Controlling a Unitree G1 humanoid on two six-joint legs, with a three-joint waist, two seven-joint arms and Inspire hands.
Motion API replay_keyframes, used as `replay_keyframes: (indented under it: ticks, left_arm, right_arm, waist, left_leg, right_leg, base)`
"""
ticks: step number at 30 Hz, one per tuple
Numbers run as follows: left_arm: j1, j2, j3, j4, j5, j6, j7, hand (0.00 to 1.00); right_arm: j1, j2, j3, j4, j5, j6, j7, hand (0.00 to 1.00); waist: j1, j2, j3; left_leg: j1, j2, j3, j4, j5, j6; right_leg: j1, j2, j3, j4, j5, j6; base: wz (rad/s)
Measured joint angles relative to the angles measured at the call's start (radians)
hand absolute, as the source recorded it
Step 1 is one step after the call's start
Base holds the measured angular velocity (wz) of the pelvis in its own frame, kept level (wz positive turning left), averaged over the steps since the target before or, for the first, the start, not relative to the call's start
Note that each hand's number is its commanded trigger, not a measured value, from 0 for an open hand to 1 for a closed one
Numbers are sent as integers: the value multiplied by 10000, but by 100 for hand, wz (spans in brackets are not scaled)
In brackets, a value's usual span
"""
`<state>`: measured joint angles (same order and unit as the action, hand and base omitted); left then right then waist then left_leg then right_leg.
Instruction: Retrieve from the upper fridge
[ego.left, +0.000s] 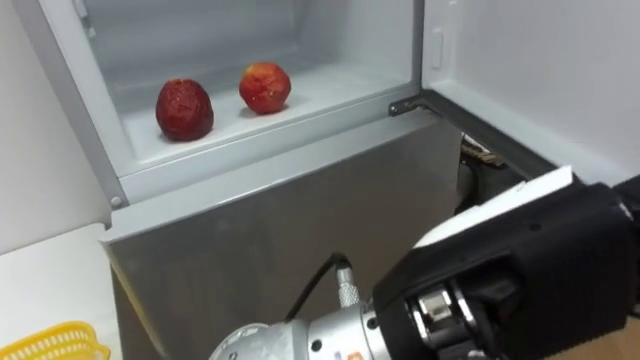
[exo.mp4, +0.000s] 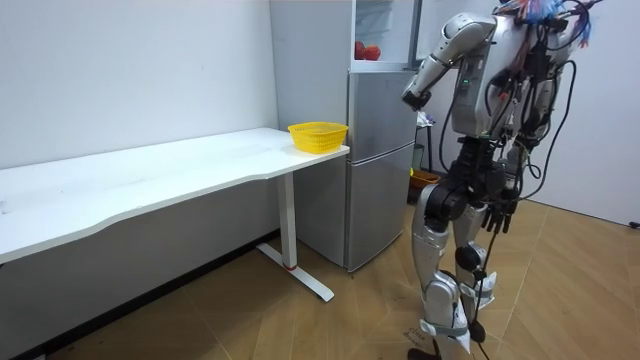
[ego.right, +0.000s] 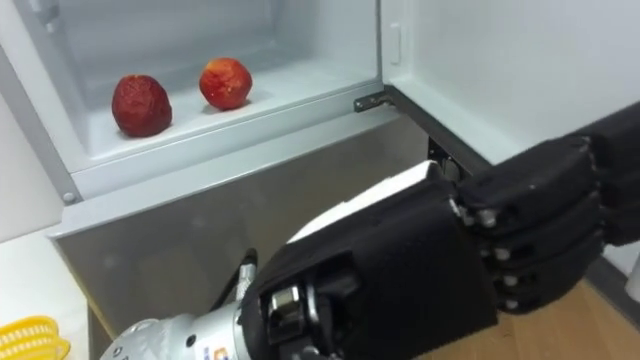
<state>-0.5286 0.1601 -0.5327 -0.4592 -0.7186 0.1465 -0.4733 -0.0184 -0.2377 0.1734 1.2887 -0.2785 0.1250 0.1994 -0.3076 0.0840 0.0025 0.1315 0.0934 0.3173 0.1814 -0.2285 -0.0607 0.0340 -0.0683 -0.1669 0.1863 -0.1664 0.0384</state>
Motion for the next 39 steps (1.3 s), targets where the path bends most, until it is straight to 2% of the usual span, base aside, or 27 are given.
replay_keyframes:
  ticks: [6,10,13,15,17,19,21,23,26,30,31,33,35,37,39]
  left_arm:
    - [4,174,104,-185,446,2,-235,0]
    - [153,663,724,-577,468,-5,-483,0]
    - [496,749,1362,-812,670,-4,-658,0]
    - [753,786,1832,-1062,921,-36,-657,0]
    - [902,913,2215,-1236,1123,-61,-612,0]
    - [1019,1077,2478,-1471,1362,-132,-532,0]
    - [1105,1103,2831,-1686,1759,-227,-526,0]
    - [1166,1072,3531,-1732,1885,-409,-448,0]
    - [1552,1069,4238,-1874,2035,-738,-361,0]
    - [1900,1184,4944,-1871,2055,-837,-305,0]
    - [2049,1212,5305,-1873,2032,-841,-285,0]
    - [2418,1236,5869,-1889,1987,-956,-34,0]
    - [3122,1239,6672,-1890,1993,-1135,184,0]
    - [3870,1264,7776,-1875,2027,-1183,854,0]
    - [4325,1269,8470,-1876,2113,-1199,1321,0]
  right_arm:
    - [113,0,14,54,213,-29,44,0]
    - [147,-3,0,58,192,-163,43,0]
    - [293,-4,-23,95,179,-270,-36,0]
    - [333,-3,-68,143,223,-302,-85,0]
    - [407,-6,-125,197,260,-419,-147,0]
    - [422,-18,-210,183,178,-485,-177,0]
    - [489,-20,-213,165,14,-544,-240,0]
    - [580,-12,-412,164,-121,-624,-232,0]
    - [637,-13,-662,158,-376,-621,-226,0]
    - [724,1,-805,185,-488,-636,-294,0]
    - [854,3,-804,186,-473,-679,-403,0]
    - [1062,14,-846,259,-454,-718,-604,0]
    - [1363,91,-1263,185,-699,-719,-788,0]
    - [1615,145,-1593,-11,-877,-720,-896,0]
    - [1929,154,-1801,-12,-903,-706,-913,0]
  waist:
    - [535,-50,37]
    - [930,-121,84]
    - [1405,-171,114]
    - [1711,-178,112]
    - [1947,-195,94]
    - [2163,-198,74]
    - [2416,-216,47]
    - [2617,-225,-58]
    - [2681,-257,-115]
    - [3027,-276,-116]
    - [3147,-276,-117]
    - [3280,-235,-126]
    - [3456,-183,-154]
    - [3513,-183,-153]
    - [3727,-184,-151]
  left_leg:
    - [3,0,35,-5,0,0]
    - [-37,4,-80,-23,1,0]
    - [-32,-2,-197,-32,1,0]
    - [-32,-6,-237,-65,1,0]
    - [-85,-11,-481,-104,1,0]
    - [-158,-12,-583,-104,1,1]
    - [-194,-10,-679,-97,2,1]
    - [-234,5,-780,-97,2,2]
    - [-237,5,-826,-97,3,2]
    - [-153,-4,-856,-97,2,2]
    - [-112,-1,-874,-93,3,2]
    - [-38,-1,-930,-94,3,2]
    - [18,-5,-964,-95,3,2]
    - [-7,-26,-1054,-76,3,2]
    - [39,-26,-1091,-59,3,2]
  right_leg:
    - [9,-10,-27,5,2,1]
    - [101,-12,-162,-28,1,0]
    - [183,-35,-311,-43,-2,0]
    - [185,-40,-383,-72,-2,0]
    - [228,-54,-611,-86,-2,0]
    - [202,-45,-624,-116,-1,0]
    - [203,-42,-691,-120,-2,0]
    - [235,-42,-891,-120,-1,0]
    - [370,-63,-1126,-132,-2,0]
    - [504,-70,-1159,-170,-2,0]
    - [551,-71,-1232,-172,-2,0]
    - [641,-78,-1367,-174,-2,0]
    - [703,-84,-1363,-161,-33,6]
    - [712,-112,-1442,-124,-110,26]
    - [796,-110,-1466,-130,-124,30]
  base:
    - [0]
    - [9]
    - [13]
    - [15]
    - [27]
    - [14]
    - [10]
    - [16]
    - [17]
    - [4]
    - [9]
    - [6]
    - [2]
    - [14]
    - [8]
